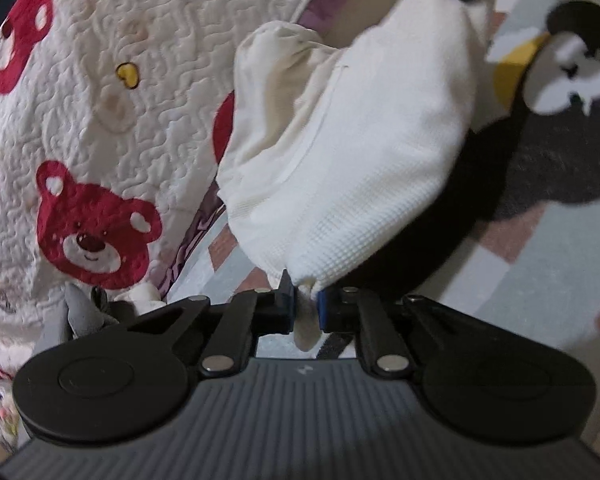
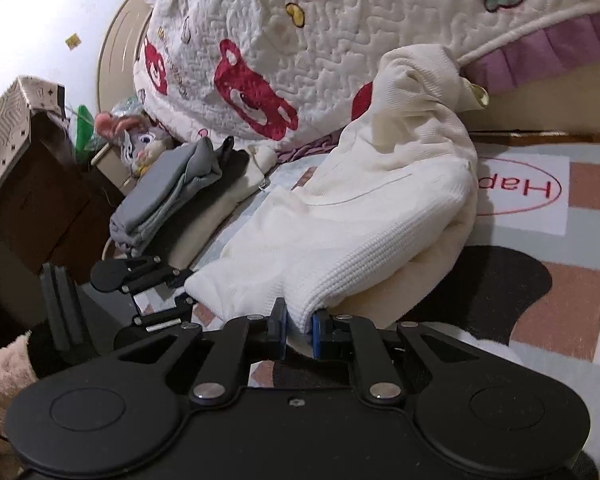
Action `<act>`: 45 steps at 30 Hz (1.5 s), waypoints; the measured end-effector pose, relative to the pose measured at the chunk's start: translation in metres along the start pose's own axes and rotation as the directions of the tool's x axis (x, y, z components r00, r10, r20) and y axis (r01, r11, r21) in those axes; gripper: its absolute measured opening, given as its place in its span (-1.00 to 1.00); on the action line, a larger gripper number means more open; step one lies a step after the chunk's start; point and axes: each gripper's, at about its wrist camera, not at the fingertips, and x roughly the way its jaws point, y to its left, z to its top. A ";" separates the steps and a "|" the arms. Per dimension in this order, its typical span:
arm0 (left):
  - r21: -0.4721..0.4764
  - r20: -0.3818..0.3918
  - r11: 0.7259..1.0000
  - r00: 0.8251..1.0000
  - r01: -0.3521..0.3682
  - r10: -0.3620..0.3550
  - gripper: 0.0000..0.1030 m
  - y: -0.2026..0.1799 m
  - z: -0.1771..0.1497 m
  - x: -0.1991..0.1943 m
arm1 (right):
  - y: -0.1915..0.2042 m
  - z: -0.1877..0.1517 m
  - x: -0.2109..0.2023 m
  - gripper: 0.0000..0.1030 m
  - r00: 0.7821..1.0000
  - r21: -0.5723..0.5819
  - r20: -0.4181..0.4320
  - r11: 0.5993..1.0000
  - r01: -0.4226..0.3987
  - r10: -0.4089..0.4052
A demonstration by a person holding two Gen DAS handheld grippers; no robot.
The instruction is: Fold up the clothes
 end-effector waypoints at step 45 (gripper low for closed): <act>-0.670 0.234 0.539 0.834 0.510 -0.499 0.03 0.021 -0.010 0.020 | 0.000 -0.077 -0.058 -0.05 0.954 0.038 0.008 0.954 0.299 -0.299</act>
